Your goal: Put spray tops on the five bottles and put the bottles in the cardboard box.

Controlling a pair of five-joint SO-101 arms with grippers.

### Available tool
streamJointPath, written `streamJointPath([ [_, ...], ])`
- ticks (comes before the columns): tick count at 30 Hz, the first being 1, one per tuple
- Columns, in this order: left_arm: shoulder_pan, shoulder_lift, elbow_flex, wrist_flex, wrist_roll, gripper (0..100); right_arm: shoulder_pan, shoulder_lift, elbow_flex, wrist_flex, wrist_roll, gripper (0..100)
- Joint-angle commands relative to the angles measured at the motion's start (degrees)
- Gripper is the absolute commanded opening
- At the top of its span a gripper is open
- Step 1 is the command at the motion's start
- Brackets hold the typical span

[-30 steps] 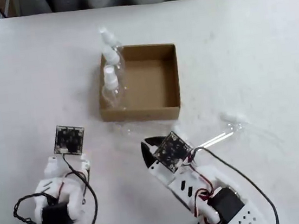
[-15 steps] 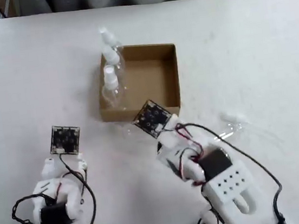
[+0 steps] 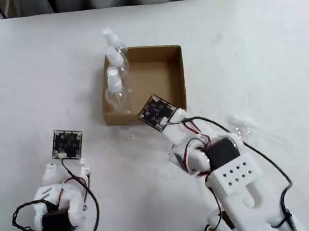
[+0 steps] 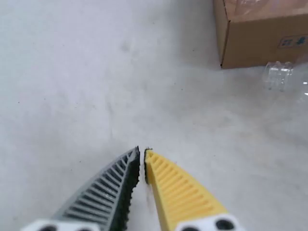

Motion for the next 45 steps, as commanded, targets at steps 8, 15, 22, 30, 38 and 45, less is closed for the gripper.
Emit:
streamJointPath([
  [8, -0.57, -0.57, -0.09, 0.35, -0.53, 2, 7.87, 25.01, -12.48, -4.97, -3.25, 11.2],
  [15, -0.84, -0.57, -0.09, 0.35, -0.53, 2, 7.43, 34.24, -16.97, -4.18, -3.34, 15.9],
  [22, -2.15, -0.57, -0.09, 0.35, -0.53, 2, 5.85, 35.91, -17.05, -3.47, -7.82, 16.3],
  [30, -2.15, -0.57, -0.09, 0.35, -0.53, 2, 4.44, 36.00, -16.62, -3.65, -12.84, 16.3],
  [38, -2.15, -0.57, -0.09, 0.35, -0.53, 2, 4.35, 39.34, -16.18, -6.02, -14.42, 16.0],
  [45, -2.24, -0.57, -0.09, 0.35, -0.53, 2, 4.35, 45.41, -18.37, -7.96, -14.24, 15.8],
])
